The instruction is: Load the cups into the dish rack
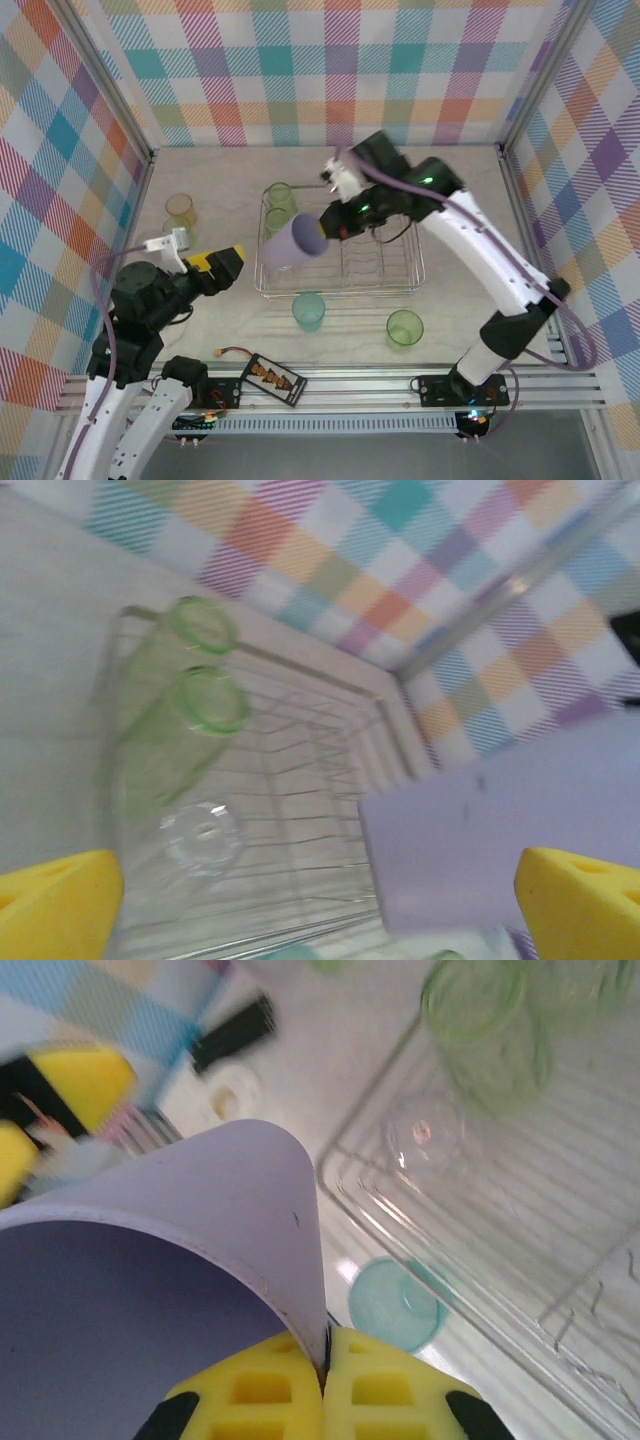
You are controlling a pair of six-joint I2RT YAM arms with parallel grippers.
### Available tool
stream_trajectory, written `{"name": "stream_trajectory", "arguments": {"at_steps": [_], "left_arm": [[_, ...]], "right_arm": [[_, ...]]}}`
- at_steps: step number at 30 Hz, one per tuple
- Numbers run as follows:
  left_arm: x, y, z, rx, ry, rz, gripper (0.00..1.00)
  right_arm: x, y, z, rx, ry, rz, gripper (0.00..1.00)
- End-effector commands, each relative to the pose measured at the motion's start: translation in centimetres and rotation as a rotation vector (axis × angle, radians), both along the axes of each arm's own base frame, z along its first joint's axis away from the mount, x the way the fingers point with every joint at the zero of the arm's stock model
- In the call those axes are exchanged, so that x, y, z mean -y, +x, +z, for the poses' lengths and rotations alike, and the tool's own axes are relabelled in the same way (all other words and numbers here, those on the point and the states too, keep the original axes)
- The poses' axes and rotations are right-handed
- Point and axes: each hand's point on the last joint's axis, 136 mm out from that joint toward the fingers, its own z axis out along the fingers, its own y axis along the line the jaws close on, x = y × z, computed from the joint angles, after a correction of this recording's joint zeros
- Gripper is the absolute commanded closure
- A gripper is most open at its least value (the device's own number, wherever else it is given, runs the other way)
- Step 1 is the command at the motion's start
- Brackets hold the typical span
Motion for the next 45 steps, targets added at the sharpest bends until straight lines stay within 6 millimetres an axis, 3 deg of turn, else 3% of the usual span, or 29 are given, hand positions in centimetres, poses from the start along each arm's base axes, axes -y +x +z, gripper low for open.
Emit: {"name": "stream_trajectory", "arguments": {"at_steps": [1, 5, 8, 19, 27, 31, 38, 45], "left_arm": [[3.4, -0.5, 4.9, 0.145, -0.074, -0.222, 0.0], [5.1, 0.3, 6.9, 0.193, -0.124, -0.318, 0.0], [6.2, 1.4, 7.6, 0.193, -0.153, -0.371, 0.0], [10.1, 1.5, 10.4, 0.252, -0.147, -0.586, 0.03], [10.5, 2.5, 10.9, 0.275, -0.172, -0.557, 0.04], [10.7, 2.5, 11.9, 0.298, -0.208, -0.571, 0.15], [11.4, 2.2, 12.1, 0.3, -0.2, -0.604, 0.32], [11.8, 2.1, 11.1, 0.244, -0.163, -0.596, 0.38]], "right_arm": [[-0.5, -0.3, 4.0, -0.044, 0.277, 0.11, 1.0], [1.8, 1.7, 6.2, -0.062, 0.421, 0.084, 1.0], [2.5, 2.1, 7.0, -0.062, 0.481, 0.094, 1.0], [1.2, 2.9, 6.1, -0.185, 0.572, 0.167, 1.0], [0.8, 2.9, 6.0, -0.243, 0.596, 0.203, 1.0], [0.6, 3.0, 5.5, -0.266, 0.595, 0.206, 1.0], [0.2, 3.7, 4.7, -0.301, 0.592, 0.204, 1.0], [-0.2, 4.3, 3.9, -0.342, 0.59, 0.208, 0.99]]}}
